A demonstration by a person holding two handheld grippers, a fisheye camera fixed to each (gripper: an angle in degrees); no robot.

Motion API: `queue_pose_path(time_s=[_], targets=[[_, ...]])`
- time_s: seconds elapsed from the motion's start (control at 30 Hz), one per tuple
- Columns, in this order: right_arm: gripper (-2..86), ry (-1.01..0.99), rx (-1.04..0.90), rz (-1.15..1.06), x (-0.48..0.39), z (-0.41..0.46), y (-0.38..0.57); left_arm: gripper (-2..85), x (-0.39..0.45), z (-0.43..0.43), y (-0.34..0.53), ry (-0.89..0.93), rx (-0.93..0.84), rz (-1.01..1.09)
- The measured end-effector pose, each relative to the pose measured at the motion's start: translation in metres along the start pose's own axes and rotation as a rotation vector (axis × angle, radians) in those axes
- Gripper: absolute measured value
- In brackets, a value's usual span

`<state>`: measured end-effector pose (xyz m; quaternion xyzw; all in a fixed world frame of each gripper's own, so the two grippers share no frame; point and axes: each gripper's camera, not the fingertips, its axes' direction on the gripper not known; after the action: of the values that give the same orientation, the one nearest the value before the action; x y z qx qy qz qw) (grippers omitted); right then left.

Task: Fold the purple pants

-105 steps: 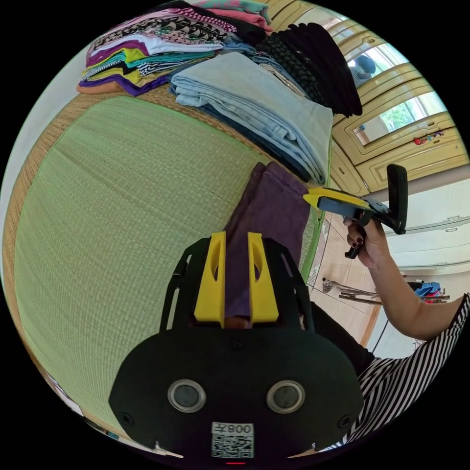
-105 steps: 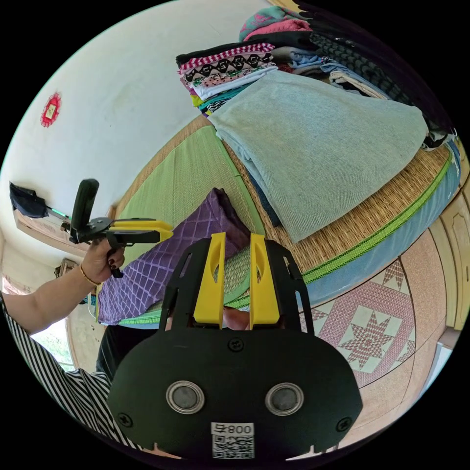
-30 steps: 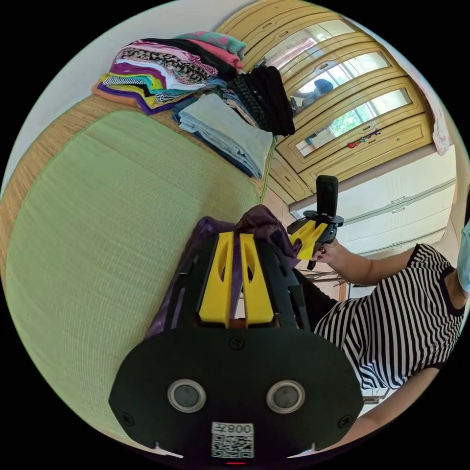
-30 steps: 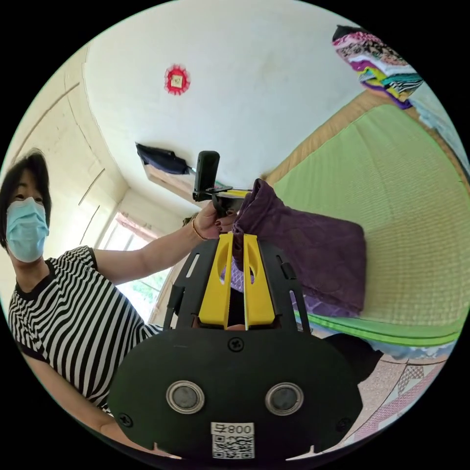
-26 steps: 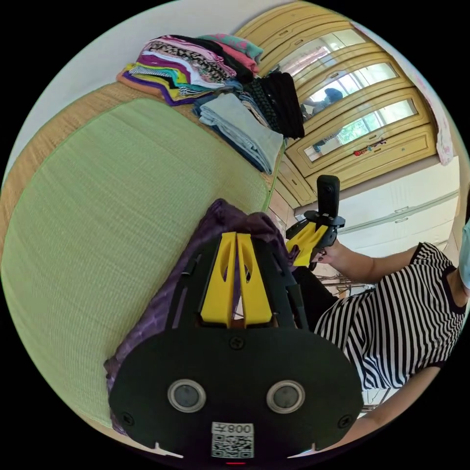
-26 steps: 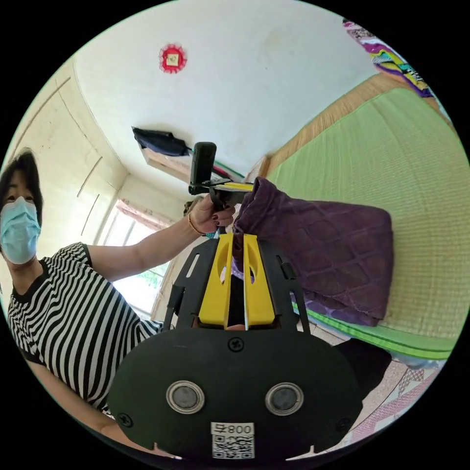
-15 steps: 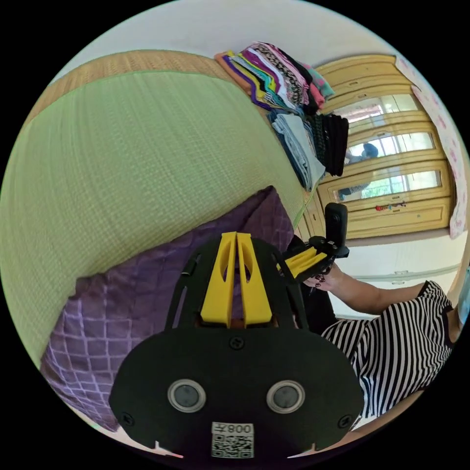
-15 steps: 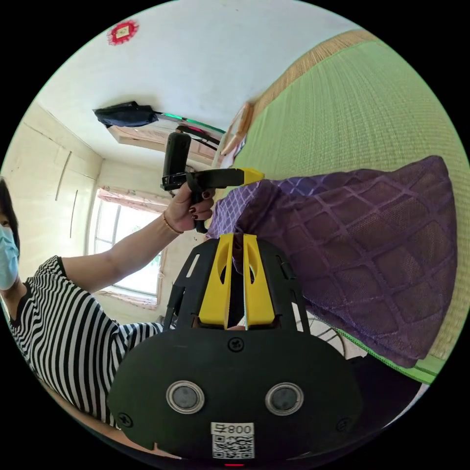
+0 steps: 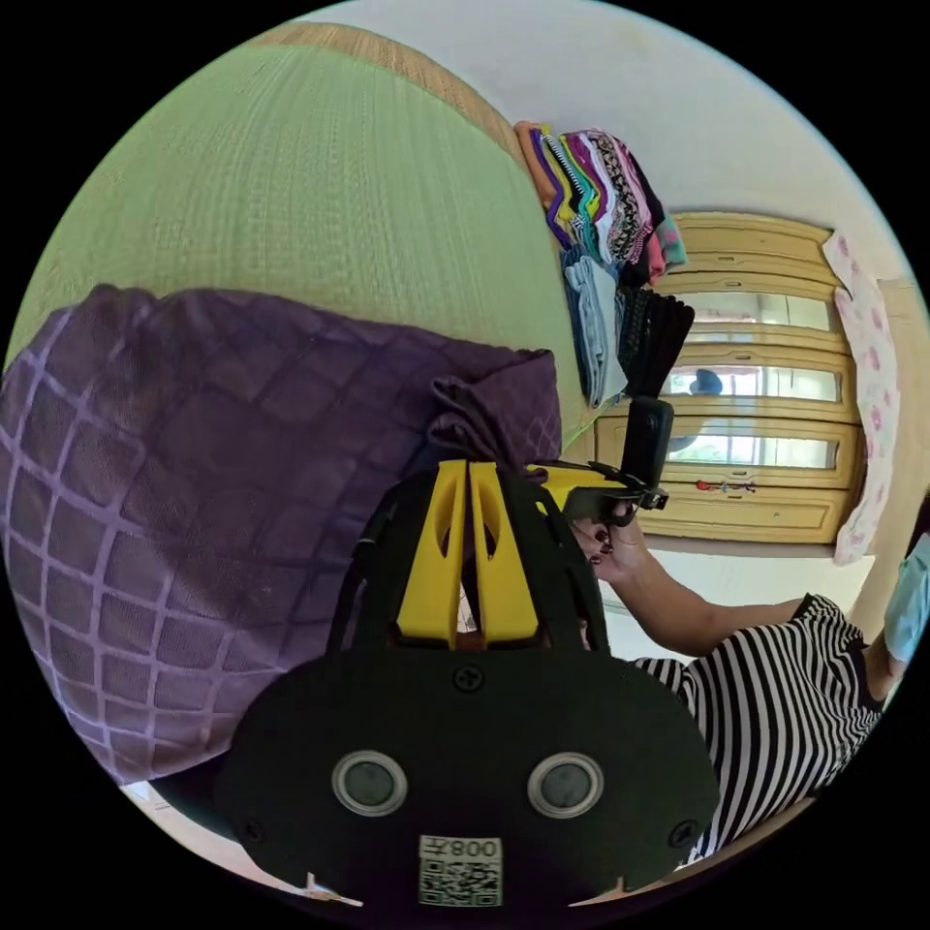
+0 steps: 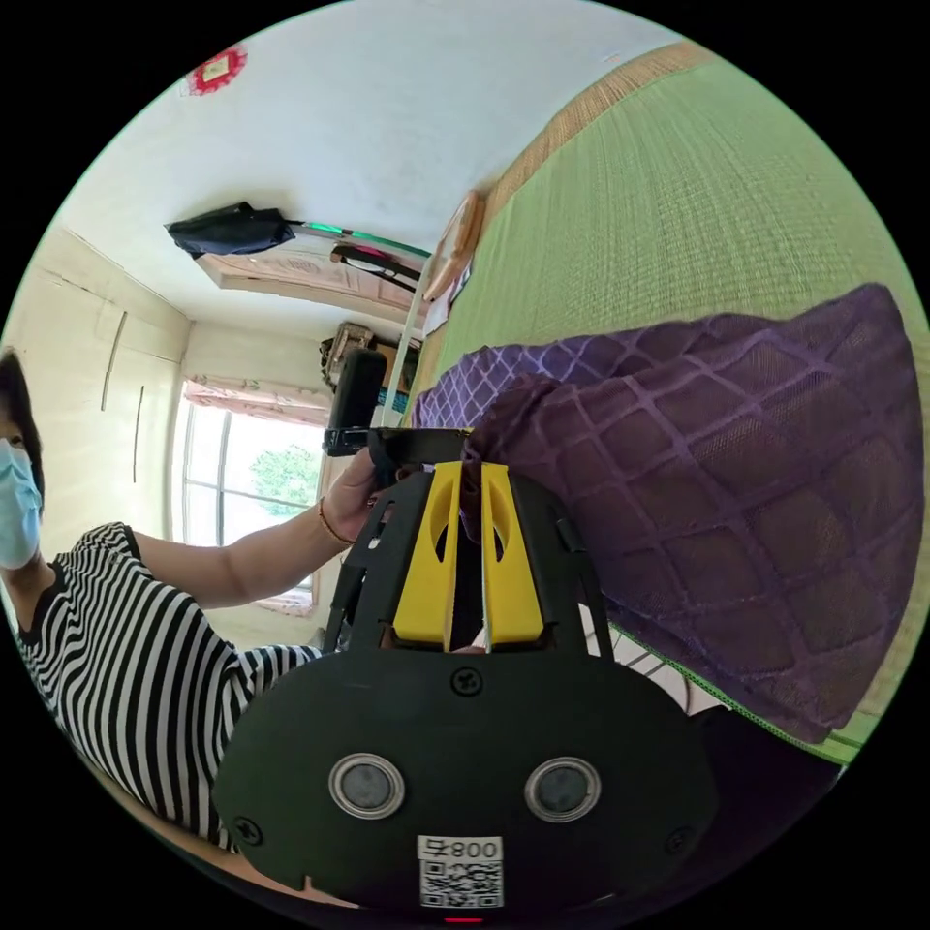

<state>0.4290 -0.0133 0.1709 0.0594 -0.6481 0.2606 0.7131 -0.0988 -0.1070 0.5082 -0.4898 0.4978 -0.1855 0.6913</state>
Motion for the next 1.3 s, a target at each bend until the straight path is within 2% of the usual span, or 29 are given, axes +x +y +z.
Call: queue_pose_path(time_s=[0.13, 0.27, 0.43, 0.6, 0.73, 0.87, 1.07, 1.3], targets=[[3.7, 0.045, 0.003, -0.055, 0.007, 0.026, -0.01, 0.3, -0.005, -0.025, 0.012, -0.122, 0.012, 0.027], [5.2, 0.115, -0.143, -0.009, 0.041, 0.086, -0.014, 0.5, -0.021, -0.039, 0.035, -0.272, 0.01, -0.035], [7.1, 0.128, -0.158, -0.037, 0.049, 0.115, -0.011, 1.9, -0.024, -0.05, 0.05, -0.257, 0.028, -0.009], [8.0, 0.184, -0.195, -0.09, 0.047, 0.139, -0.011, 2.9, -0.033, -0.049, 0.055, -0.314, -0.044, -0.019], [8.0, 0.281, -0.234, -0.172, 0.037, 0.164, -0.005, 3.1, -0.034, -0.064, 0.067, -0.34, 0.015, -0.014], [7.1, 0.408, -0.267, -0.226, 0.034, 0.191, 0.0, 3.3, -0.05, -0.074, 0.076, -0.333, 0.064, -0.093], [4.1, 0.53, -0.304, -0.281, 0.031, 0.224, 0.006, 1.8, -0.067, -0.072, 0.084, -0.268, 0.041, -0.133], [2.2, 0.506, -0.273, -0.323, 0.02, 0.221, 0.012, 0.8, -0.071, -0.083, 0.092, -0.177, 0.108, -0.128]])
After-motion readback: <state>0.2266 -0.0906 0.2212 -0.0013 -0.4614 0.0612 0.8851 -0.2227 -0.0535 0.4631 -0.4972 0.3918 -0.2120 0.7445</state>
